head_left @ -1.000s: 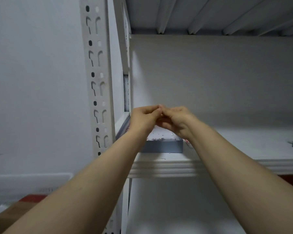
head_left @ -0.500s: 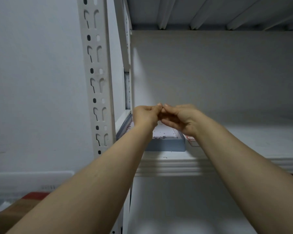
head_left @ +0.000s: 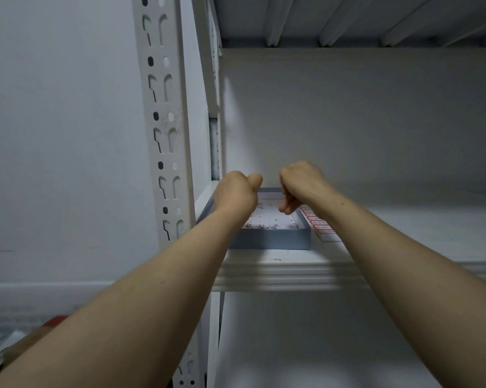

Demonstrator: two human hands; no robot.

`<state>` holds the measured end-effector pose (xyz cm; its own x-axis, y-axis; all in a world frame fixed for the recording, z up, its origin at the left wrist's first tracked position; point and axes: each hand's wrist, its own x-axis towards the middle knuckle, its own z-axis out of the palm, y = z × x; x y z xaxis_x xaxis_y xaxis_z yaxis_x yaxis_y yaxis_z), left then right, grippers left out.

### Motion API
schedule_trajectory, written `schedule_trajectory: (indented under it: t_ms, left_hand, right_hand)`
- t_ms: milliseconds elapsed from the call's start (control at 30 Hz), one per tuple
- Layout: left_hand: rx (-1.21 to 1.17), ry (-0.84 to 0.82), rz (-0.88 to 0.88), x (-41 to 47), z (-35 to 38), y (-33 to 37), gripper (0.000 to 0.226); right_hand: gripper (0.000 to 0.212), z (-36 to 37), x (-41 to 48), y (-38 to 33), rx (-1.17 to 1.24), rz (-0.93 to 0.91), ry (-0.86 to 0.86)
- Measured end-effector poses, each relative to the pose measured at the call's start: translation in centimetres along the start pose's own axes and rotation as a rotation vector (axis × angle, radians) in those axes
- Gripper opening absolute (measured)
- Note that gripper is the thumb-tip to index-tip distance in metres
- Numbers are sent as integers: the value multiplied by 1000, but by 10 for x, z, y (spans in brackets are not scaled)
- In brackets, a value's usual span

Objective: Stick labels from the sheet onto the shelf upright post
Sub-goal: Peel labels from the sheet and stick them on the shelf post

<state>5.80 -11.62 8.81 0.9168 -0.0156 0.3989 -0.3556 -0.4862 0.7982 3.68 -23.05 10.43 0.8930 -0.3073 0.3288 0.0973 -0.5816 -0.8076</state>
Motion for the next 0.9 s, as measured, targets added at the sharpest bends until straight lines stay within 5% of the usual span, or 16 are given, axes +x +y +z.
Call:
schedule_trajectory:
  t_ms: [133, 500, 733, 833, 900]
  left_hand:
    - [101, -48, 30, 1, 1, -8, 35]
    - [221, -51, 76, 2, 9, -17, 26]
    - [330, -40, 84, -2, 8, -20, 39]
    - [447, -70, 141, -7, 9, -17, 23]
    - [432, -93, 179, -12, 7, -15, 47]
  right_hand:
    - [42, 2, 4, 11, -27, -42, -58]
    - [22, 8, 2, 23, 171, -114, -225]
    - [30, 7, -1, 17, -429, -168, 59]
    - [31, 10, 0, 19, -570, -237, -17]
    - [21, 12, -1, 21, -677, -272, -104]
